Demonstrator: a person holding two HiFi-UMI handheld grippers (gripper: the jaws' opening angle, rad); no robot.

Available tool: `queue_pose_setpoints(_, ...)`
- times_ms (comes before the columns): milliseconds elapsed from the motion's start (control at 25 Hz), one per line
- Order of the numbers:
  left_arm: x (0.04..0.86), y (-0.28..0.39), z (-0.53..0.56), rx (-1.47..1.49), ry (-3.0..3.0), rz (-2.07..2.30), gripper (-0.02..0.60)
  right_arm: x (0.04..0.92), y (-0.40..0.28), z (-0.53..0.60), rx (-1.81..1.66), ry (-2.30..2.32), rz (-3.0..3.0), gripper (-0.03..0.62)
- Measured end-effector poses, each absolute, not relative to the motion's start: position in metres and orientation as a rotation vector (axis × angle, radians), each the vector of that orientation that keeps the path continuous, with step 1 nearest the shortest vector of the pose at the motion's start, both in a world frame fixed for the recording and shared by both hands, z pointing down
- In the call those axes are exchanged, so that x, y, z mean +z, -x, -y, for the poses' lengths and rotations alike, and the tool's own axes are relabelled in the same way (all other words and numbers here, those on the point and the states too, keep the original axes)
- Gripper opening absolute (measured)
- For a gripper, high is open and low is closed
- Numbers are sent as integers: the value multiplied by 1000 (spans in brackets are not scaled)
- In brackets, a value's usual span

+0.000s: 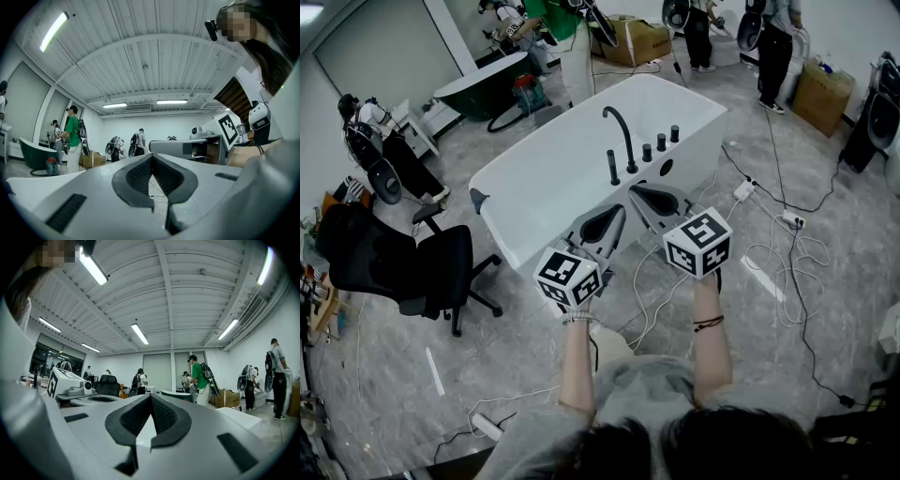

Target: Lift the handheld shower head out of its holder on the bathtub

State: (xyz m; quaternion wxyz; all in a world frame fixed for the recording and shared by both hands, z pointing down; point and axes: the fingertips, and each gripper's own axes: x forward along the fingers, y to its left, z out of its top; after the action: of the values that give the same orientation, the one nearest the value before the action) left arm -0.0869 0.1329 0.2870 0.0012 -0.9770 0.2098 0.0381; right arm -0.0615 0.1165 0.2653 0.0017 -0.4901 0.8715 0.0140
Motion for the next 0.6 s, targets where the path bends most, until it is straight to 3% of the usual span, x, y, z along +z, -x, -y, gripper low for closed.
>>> queue_pose_setpoints(600,314,100,-120,49,3096,-776,5,291,51,-98,-68,1582,-2685,2)
